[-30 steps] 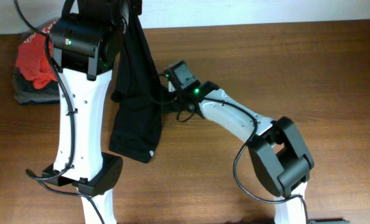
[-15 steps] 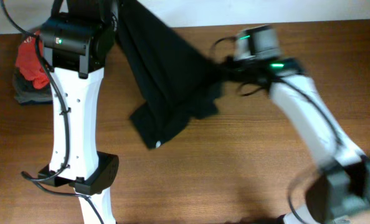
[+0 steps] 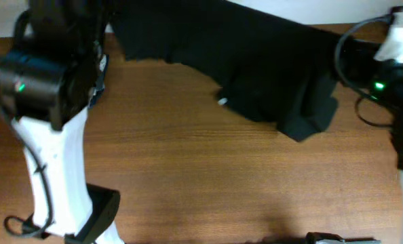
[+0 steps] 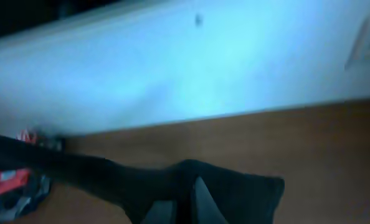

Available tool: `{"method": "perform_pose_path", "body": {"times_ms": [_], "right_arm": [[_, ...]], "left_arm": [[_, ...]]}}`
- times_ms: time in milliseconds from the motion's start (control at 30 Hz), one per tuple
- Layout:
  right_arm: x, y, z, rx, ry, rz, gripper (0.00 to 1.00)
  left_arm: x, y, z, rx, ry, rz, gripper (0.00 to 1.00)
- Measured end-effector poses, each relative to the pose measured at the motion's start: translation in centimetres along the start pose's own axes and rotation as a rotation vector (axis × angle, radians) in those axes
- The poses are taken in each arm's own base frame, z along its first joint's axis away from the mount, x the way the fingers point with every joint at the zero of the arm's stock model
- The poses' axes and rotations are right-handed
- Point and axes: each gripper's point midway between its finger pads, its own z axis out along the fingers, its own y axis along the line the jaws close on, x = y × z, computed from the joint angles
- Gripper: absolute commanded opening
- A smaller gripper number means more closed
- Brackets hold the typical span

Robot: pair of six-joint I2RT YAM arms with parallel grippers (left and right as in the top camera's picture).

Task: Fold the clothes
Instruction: 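Stretch the shirt between both grippers, pulling the right gripper rightward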

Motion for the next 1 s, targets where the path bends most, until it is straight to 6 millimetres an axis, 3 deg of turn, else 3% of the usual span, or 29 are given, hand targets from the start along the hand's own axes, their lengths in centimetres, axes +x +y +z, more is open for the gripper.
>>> {"method": "perform_pose_path", "body": {"times_ms": [267, 433, 533, 767, 900, 1000], "right_arm": [[-3.4, 0.6, -9.2, 0.063, -0.116, -0.077, 0.04], [-2.7, 1.5, -13.6, 0.093, -0.112, -0.123, 0.04], [-1.8, 1.8, -14.9, 0.103, -0.085, -0.135, 0.04], [0.5, 1.4, -14.9, 0.114, 0.017, -0.137, 0.04], [2.1, 0.2, -12.4, 0.120, 0.141, -0.104, 0.04], [3.3, -1.0, -9.4, 0.118, 0.251, -0.076, 0.04]], "left_arm": [[-0.9, 0.5, -6.3, 0.063, -0.024, 0.002, 0.01], [0.1, 1.1, -10.2, 0.095, 0.005, 0.023, 0.01], [1.2, 1.9, -12.0, 0.100, 0.039, 0.039, 0.01], [2.7, 2.6, -13.4, 0.098, 0.092, 0.047, 0.01], [4.9, 2.0, -11.9, 0.084, 0.189, 0.046, 0.01], [7.3, 1.4, -9.7, 0.052, 0.298, 0.048, 0.01]]}}
